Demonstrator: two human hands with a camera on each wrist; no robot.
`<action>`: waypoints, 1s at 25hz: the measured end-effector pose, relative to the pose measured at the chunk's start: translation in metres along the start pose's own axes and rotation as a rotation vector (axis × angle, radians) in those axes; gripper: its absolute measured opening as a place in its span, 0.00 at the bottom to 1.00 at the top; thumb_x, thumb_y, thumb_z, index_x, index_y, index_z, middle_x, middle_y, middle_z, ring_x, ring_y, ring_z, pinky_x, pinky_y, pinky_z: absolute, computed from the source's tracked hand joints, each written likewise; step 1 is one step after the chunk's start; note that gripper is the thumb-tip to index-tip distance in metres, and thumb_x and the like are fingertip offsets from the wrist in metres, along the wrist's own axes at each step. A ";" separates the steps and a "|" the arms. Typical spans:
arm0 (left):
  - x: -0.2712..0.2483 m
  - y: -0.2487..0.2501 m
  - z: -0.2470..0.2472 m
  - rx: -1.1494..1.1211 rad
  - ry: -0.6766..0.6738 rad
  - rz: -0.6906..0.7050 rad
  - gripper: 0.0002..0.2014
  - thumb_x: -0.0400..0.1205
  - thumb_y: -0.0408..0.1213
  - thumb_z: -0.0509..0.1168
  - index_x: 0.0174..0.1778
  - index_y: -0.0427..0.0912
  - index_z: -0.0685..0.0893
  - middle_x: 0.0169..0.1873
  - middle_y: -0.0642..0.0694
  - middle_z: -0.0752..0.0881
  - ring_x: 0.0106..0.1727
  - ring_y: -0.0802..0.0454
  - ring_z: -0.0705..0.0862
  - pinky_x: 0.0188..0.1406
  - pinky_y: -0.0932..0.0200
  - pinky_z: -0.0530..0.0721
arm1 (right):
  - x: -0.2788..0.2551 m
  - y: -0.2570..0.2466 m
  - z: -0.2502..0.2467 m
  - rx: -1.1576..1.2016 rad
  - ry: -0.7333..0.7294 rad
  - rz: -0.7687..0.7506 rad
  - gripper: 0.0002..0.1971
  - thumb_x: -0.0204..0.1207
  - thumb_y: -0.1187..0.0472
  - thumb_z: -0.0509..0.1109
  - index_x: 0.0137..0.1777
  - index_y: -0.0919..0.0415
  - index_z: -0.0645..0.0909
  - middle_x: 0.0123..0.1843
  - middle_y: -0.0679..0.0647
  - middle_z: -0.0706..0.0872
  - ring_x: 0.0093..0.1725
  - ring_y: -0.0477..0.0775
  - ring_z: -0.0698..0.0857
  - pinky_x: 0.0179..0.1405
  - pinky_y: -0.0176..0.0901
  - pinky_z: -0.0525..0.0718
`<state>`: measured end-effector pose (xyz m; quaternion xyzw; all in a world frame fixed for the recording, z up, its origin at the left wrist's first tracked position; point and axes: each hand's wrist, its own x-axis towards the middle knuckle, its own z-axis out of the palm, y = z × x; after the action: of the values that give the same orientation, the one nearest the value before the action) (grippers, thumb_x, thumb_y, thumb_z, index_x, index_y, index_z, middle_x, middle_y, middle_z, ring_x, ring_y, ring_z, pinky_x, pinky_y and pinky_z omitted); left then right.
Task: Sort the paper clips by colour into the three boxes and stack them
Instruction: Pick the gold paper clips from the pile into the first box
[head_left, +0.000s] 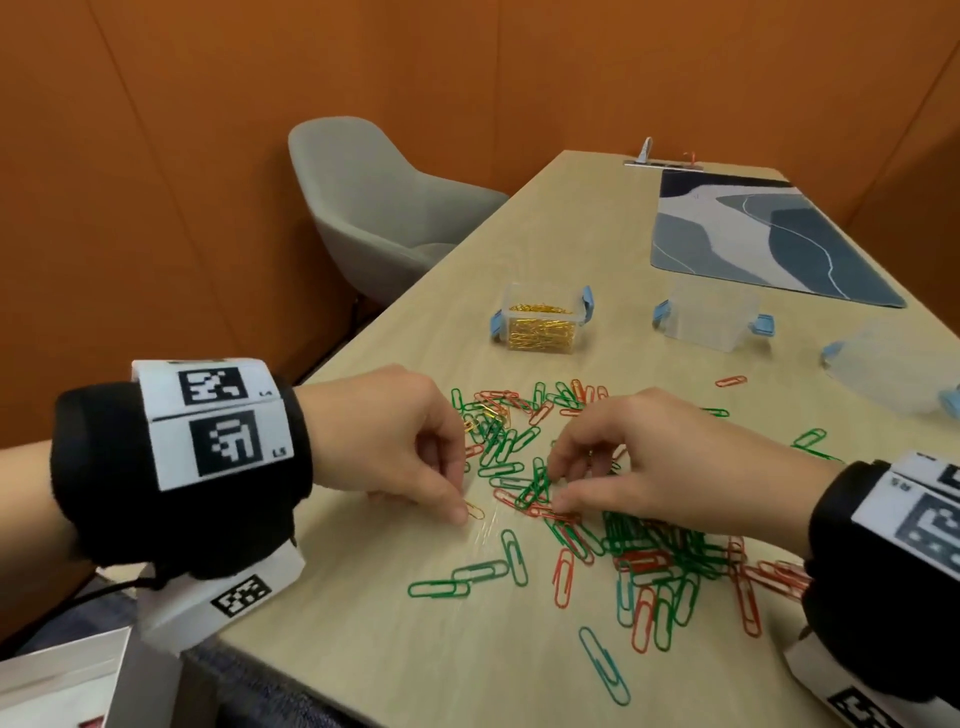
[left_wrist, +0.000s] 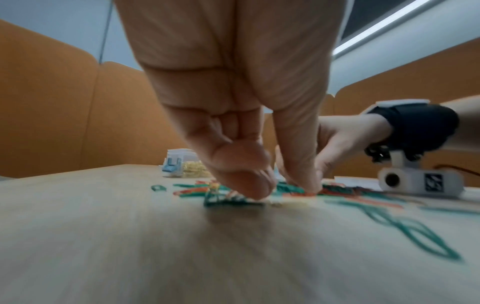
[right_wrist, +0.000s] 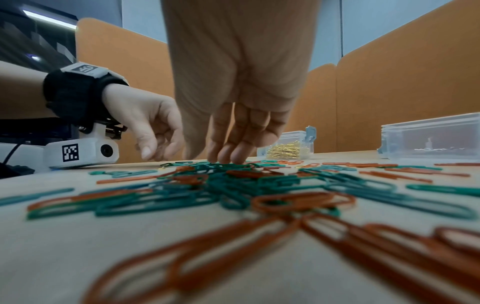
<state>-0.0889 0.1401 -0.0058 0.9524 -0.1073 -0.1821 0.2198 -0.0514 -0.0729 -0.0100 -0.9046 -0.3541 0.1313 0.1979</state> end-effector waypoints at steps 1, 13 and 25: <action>0.000 0.001 0.004 0.035 0.010 0.021 0.11 0.68 0.47 0.78 0.40 0.47 0.88 0.30 0.53 0.87 0.29 0.64 0.79 0.29 0.75 0.77 | -0.001 0.000 0.000 -0.021 -0.030 -0.004 0.10 0.68 0.44 0.75 0.47 0.44 0.85 0.42 0.40 0.86 0.43 0.40 0.84 0.46 0.36 0.83; -0.006 -0.009 0.000 0.169 0.174 0.039 0.07 0.78 0.37 0.65 0.43 0.56 0.79 0.33 0.56 0.82 0.35 0.61 0.80 0.39 0.74 0.76 | 0.019 -0.005 0.003 -0.179 0.059 -0.104 0.16 0.82 0.51 0.58 0.68 0.43 0.77 0.63 0.38 0.80 0.64 0.40 0.75 0.62 0.33 0.70; 0.033 -0.016 -0.021 0.257 0.146 -0.051 0.13 0.84 0.38 0.51 0.33 0.53 0.68 0.34 0.55 0.75 0.35 0.58 0.72 0.33 0.64 0.68 | 0.040 -0.008 0.009 -0.233 0.053 -0.070 0.14 0.82 0.53 0.58 0.65 0.46 0.78 0.62 0.41 0.78 0.63 0.44 0.74 0.63 0.39 0.73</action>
<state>-0.0484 0.1523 -0.0052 0.9858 -0.0894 -0.1027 0.0986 -0.0308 -0.0376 -0.0181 -0.9116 -0.3931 0.0584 0.1053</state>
